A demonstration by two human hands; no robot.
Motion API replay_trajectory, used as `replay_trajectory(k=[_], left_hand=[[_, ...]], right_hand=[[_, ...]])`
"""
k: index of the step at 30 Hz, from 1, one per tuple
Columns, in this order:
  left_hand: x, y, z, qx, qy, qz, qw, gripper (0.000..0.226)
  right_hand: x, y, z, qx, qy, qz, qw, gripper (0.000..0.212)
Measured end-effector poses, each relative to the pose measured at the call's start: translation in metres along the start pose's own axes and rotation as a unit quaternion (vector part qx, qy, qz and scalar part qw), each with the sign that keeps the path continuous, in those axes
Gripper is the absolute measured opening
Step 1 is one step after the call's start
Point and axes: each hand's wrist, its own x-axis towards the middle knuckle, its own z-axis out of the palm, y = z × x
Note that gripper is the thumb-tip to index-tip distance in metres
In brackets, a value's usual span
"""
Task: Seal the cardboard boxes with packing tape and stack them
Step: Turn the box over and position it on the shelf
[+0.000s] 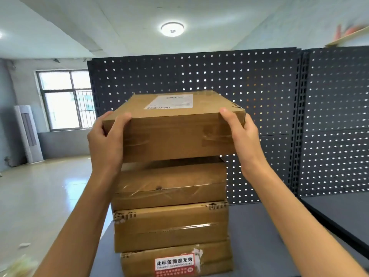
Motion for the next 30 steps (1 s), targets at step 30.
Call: replay_trajectory(k=[30], left_hand=[[-0.237, 0.069, 0.266, -0.074, -0.068, 0.001, 0.995, 0.042]], right_hand=[[0.022, -0.009, -0.357, 0.004, 0.144, -0.022, 0.989, 0.014]])
